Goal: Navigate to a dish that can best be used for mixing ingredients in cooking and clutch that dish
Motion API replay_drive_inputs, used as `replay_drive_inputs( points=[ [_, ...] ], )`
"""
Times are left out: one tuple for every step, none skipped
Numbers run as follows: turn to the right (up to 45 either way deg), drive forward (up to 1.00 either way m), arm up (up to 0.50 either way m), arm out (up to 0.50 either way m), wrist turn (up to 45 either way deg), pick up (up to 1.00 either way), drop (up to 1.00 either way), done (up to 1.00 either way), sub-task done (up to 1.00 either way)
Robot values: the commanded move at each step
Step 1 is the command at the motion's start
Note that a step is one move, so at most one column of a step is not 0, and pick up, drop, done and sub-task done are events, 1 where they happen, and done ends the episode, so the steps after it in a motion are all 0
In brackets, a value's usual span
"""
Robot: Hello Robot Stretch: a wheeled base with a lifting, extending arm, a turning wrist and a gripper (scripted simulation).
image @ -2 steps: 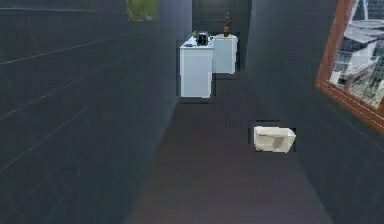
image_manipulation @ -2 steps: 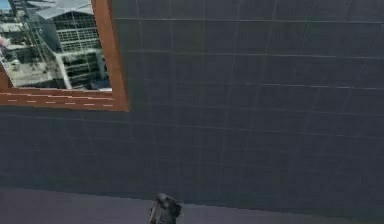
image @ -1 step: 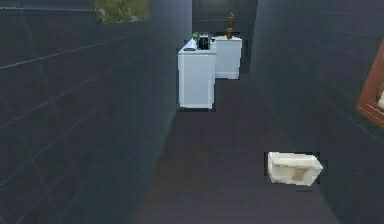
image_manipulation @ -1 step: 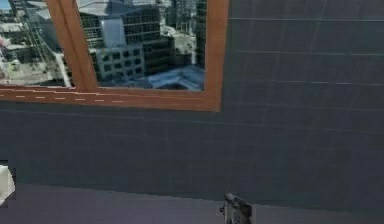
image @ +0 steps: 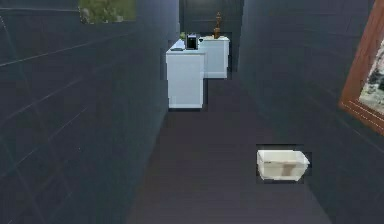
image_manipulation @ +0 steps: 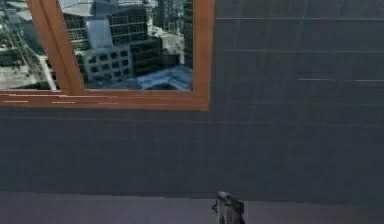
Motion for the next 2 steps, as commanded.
replay_drive_inputs(
  points=[
    [0.0,1.00,0.00,0.00,0.0,0.00,0.00,0.00,0.00],
    [3.0,0.00,0.00,0.00,0.0,0.00,0.00,0.00,0.00]
  ],
)
